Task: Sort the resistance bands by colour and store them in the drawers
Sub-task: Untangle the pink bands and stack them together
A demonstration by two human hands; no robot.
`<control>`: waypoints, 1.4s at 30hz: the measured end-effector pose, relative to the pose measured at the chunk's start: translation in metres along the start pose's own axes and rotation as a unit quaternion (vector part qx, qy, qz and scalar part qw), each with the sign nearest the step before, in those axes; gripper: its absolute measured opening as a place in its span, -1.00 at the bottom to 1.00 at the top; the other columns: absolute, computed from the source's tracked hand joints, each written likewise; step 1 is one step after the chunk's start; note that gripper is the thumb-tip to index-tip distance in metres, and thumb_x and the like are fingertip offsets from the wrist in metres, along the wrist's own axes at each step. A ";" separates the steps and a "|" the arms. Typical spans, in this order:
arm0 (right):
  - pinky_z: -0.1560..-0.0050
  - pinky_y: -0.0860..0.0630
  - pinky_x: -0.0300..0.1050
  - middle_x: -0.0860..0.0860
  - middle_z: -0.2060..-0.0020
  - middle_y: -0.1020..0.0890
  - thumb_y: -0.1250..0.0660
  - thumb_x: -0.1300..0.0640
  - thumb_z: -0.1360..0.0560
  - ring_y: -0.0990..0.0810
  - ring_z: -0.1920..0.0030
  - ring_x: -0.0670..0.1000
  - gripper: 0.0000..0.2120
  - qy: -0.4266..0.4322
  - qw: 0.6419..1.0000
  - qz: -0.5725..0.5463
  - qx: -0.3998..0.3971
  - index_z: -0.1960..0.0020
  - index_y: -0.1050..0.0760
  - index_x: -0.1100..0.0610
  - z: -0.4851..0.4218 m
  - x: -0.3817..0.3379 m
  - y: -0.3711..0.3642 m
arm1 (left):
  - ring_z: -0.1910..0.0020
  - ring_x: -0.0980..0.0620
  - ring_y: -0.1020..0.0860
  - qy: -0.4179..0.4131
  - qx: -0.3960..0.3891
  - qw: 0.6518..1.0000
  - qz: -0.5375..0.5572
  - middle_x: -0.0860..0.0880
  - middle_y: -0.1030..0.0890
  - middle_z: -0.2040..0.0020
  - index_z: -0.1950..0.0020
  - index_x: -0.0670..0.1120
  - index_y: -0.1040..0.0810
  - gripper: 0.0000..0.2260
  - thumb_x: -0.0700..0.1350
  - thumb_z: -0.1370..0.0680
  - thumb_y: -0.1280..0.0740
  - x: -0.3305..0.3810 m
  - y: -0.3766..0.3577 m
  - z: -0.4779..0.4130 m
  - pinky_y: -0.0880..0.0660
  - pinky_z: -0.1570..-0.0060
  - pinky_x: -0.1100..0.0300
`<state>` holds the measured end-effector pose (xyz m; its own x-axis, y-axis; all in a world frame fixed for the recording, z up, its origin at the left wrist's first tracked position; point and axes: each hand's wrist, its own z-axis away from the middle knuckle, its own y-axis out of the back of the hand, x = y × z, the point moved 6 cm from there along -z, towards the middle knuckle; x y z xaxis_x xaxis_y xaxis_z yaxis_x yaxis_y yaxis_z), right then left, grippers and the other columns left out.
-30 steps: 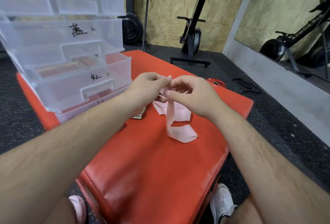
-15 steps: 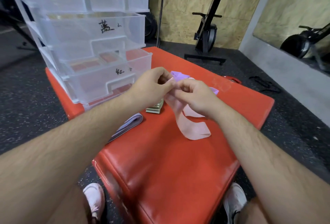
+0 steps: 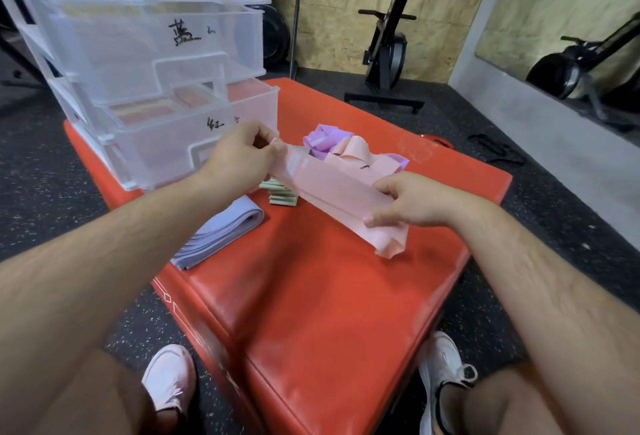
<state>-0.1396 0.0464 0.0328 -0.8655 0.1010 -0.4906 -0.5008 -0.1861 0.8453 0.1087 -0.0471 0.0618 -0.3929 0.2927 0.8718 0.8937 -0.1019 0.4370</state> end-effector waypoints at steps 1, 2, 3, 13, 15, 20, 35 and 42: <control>0.30 -0.34 -0.12 -0.13 0.40 -0.44 -0.56 -0.01 -0.40 -0.41 0.38 -0.09 -0.67 -0.014 1.000 0.019 0.003 0.29 -0.44 0.07 0.003 0.010 0.002 | 0.26 -0.08 -0.60 0.006 0.001 1.000 -0.009 -0.12 -0.66 0.09 0.08 -0.03 -0.54 -0.91 -0.04 -0.58 -0.34 -0.006 -0.001 0.000 -0.60 0.15 -0.06; 0.25 -0.41 -0.07 -0.09 0.36 -0.52 -0.56 0.00 -0.39 -0.47 0.34 -0.05 -0.73 -0.028 0.999 0.031 0.004 0.25 -0.49 0.07 0.004 0.023 0.004 | 0.23 -0.10 -0.62 0.010 0.001 1.000 -0.017 -0.10 -0.66 0.10 0.07 -0.02 -0.54 -0.91 -0.03 -0.58 -0.33 -0.011 -0.003 0.000 -0.59 0.11 -0.04; 0.17 -0.49 -0.03 -0.07 0.28 -0.61 -0.56 0.02 -0.39 -0.56 0.26 -0.02 -0.80 -0.038 0.999 0.035 0.004 0.19 -0.55 0.04 0.007 0.034 0.005 | 0.20 -0.12 -0.63 0.014 0.000 1.000 -0.021 -0.08 -0.65 0.12 0.07 -0.02 -0.53 -0.92 -0.03 -0.58 -0.33 -0.016 -0.004 0.000 -0.58 0.09 -0.02; -0.02 -0.56 -0.07 0.01 0.08 -0.63 -0.46 0.27 -0.50 -0.59 0.09 -0.04 -0.81 -0.092 0.983 -0.145 0.059 -0.05 -0.63 0.04 0.031 0.114 0.009 | 0.39 -0.01 -0.55 0.055 -0.048 0.995 -0.071 -0.04 -0.61 0.32 0.09 -0.05 -0.52 -0.95 -0.11 -0.57 -0.31 -0.064 -0.042 0.027 -0.41 0.38 0.19; -0.02 -0.65 -0.03 0.05 0.10 -0.56 -0.42 0.38 -0.50 -0.61 0.12 -0.01 -0.74 -0.108 0.971 -0.206 0.050 -0.10 -0.60 0.09 0.034 0.121 0.004 | 0.34 -0.04 -0.60 0.059 -0.044 0.995 -0.073 -0.09 -0.64 0.29 0.07 -0.06 -0.53 -0.97 -0.12 -0.55 -0.32 -0.070 -0.046 0.029 -0.46 0.35 0.19; -0.01 -0.69 0.04 0.10 -0.10 -0.55 -0.40 0.46 -0.46 -0.65 -0.04 0.10 -0.67 -0.132 0.962 -0.214 0.103 -0.08 -0.59 0.10 0.035 0.128 0.004 | 0.45 0.01 -0.52 0.065 -0.078 0.989 -0.107 -0.08 -0.58 0.33 0.00 -0.17 -0.51 -0.93 -0.18 -0.58 -0.29 -0.080 -0.058 0.035 -0.37 0.56 0.40; 0.13 -0.41 -0.17 -0.01 -0.02 -0.53 -0.32 0.14 -0.52 -0.56 0.11 -0.06 -0.89 -0.099 0.979 0.074 0.161 0.12 -0.59 -0.02 0.030 0.124 -0.019 | 0.13 -0.03 -0.51 -0.099 -0.133 0.947 -0.276 -0.10 -0.51 0.04 0.14 -0.06 -0.58 -0.92 -0.23 -0.48 -0.38 -0.083 -0.071 0.034 -0.46 0.05 0.17; -0.03 -0.42 -0.06 0.01 -0.09 -0.46 -0.23 0.06 -0.58 -0.52 -0.08 0.09 -0.86 -0.131 0.972 0.121 0.152 0.05 -0.55 -0.09 0.032 0.121 -0.022 | 0.06 -0.09 -0.51 -0.146 -0.163 0.924 -0.313 -0.07 -0.49 0.09 0.11 -0.19 -0.59 -0.87 -0.33 -0.46 -0.26 -0.068 -0.076 0.045 -0.50 0.00 -0.03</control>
<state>-0.2335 0.0941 -0.0387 -0.9101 0.3432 -0.2321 -0.2262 0.0577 0.9724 0.0770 -0.0167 -0.0406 -0.6932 0.6298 0.3504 0.3803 -0.0934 0.9201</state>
